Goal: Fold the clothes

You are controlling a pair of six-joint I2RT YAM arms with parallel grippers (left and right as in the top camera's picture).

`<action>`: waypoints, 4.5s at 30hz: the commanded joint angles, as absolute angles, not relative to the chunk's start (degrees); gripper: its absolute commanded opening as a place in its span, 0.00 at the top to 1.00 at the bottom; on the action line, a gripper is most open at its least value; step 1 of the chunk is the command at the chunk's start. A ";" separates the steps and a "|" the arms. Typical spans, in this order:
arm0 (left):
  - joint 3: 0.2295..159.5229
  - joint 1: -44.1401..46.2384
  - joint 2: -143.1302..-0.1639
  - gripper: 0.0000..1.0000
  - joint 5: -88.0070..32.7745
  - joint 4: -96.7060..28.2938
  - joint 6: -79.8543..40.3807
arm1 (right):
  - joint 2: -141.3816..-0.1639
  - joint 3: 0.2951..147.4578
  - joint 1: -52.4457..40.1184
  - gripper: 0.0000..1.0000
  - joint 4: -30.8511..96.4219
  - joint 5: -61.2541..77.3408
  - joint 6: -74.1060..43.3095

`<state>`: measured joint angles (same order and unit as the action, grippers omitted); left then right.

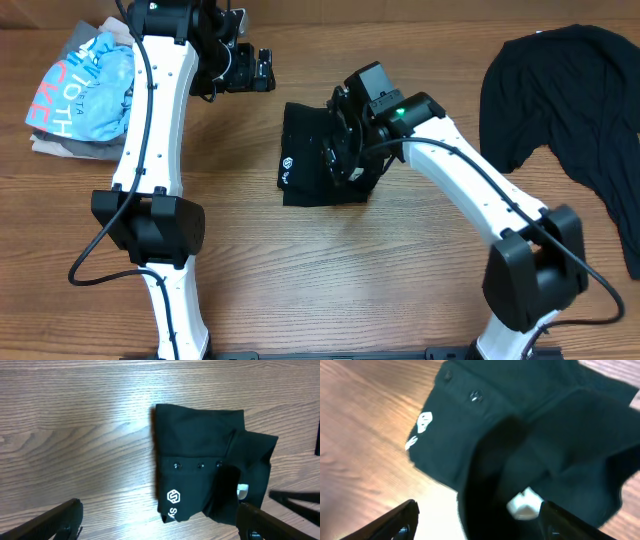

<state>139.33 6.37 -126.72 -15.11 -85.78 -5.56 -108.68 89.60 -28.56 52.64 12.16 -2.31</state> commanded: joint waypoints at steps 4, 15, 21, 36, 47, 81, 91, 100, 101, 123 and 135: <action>138.65 6.44 -125.34 0.00 -14.35 -85.89 -4.21 | -115.87 89.10 -28.64 0.52 50.26 10.55 -2.72; 138.34 6.44 -125.34 0.00 -11.77 -85.82 -4.23 | -113.38 89.10 -23.49 0.96 63.55 11.60 -12.08; 138.34 6.44 -125.34 0.00 -11.75 -85.67 -4.21 | -113.36 89.67 -23.35 0.15 62.96 11.62 -12.16; 138.32 6.44 -125.34 0.00 -11.42 -85.73 -4.23 | -119.55 94.83 -15.68 0.40 47.53 11.00 -13.41; 138.32 6.42 -125.34 0.00 -11.40 -85.76 -4.21 | -120.49 94.80 -15.68 0.96 41.06 11.22 -11.77; 133.05 15.81 -125.34 0.00 -9.02 -86.50 -3.81 | -107.37 98.63 -0.14 0.00 63.37 9.23 -17.85; 108.01 21.26 -125.34 0.00 -12.93 -69.97 -5.13 | -107.37 98.63 1.34 0.00 64.23 9.04 -17.65; 99.33 21.12 -125.34 0.00 1.32 -58.87 -5.21 | -107.37 98.63 1.34 0.00 64.36 9.04 -17.65; 98.65 21.12 -125.34 0.00 2.59 -58.17 -5.37 | -107.37 98.63 1.34 0.00 64.38 9.04 -17.65; 95.20 2.04 -125.21 0.00 18.02 -55.37 -5.28 | -107.37 98.63 1.26 0.00 64.40 9.04 -17.63; 124.07 15.14 -125.08 0.00 7.42 -75.59 -11.97 | -107.37 98.63 1.26 0.00 64.10 9.02 -17.63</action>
<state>122.72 10.59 -124.97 11.00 -76.01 -7.81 -107.57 98.24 1.45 64.45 9.41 -17.58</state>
